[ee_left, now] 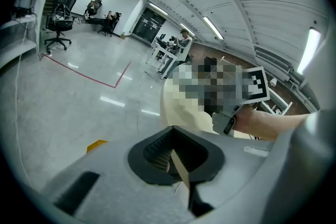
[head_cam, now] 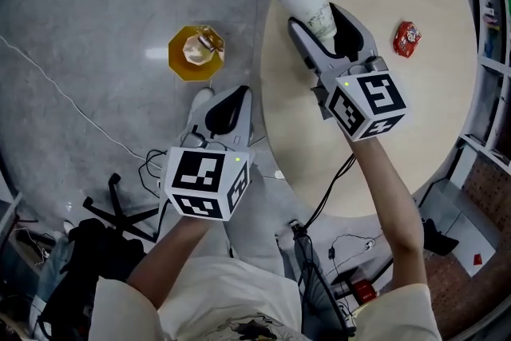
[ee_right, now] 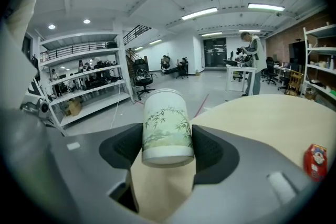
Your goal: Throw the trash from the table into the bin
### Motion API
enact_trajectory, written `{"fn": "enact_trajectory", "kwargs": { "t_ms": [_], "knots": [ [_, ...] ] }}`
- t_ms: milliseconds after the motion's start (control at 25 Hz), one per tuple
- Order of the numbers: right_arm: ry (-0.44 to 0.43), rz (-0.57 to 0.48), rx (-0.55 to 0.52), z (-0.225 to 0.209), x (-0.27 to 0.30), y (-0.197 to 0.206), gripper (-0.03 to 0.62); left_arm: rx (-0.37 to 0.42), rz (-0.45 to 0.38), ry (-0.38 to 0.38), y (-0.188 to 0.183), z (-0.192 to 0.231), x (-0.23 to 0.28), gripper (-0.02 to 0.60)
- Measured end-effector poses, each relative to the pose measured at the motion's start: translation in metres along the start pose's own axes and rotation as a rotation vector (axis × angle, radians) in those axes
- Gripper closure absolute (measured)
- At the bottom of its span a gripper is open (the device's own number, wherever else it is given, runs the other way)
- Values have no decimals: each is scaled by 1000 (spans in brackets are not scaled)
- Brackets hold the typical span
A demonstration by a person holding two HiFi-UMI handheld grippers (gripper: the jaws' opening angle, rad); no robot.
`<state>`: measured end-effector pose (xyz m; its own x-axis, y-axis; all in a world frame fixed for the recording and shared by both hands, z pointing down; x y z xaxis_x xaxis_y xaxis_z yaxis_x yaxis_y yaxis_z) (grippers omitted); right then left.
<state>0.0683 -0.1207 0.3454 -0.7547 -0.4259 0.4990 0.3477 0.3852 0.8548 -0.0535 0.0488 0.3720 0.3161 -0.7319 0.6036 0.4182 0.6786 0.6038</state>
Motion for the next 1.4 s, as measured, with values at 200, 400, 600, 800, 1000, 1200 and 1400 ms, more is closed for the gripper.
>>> {"fn": "enact_trajectory", "kwargs": {
  "t_ms": [200, 400, 600, 800, 1000, 1200, 1400],
  "knots": [
    [-97, 13, -15, 35, 27, -5, 296, -35, -12, -30, 1, 18, -6, 575],
    [-210, 29, -18, 82, 57, -4, 296, -74, -3, -75, 9, 42, -16, 575],
    [-297, 52, -3, 117, 83, 6, 296, -108, 2, -122, 18, 64, -17, 575],
    [-347, 85, 58, 142, 106, 26, 295, -149, -7, -168, 24, 88, -17, 575],
    [-346, 134, 87, 159, 127, 53, 295, -188, -12, -227, 36, 112, -16, 575],
    [-291, 171, 128, 161, 146, 81, 295, -220, -22, -280, 47, 139, -12, 575],
    [-228, 205, 140, 163, 161, 108, 295, -230, -5, -295, 60, 157, -3, 575]
  ]
}}
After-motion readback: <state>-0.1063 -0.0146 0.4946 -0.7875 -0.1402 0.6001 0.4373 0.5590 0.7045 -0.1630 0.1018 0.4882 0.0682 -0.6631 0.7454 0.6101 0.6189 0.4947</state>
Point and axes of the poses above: the fingertips, and each gripper's own axes: x forward along the fingers, z to its left, y out of its underside, the point moved 8 cm from there along -x, backward along the fingers, and after that the axes turned 4 degrees about -y, right-handed, at the moved point
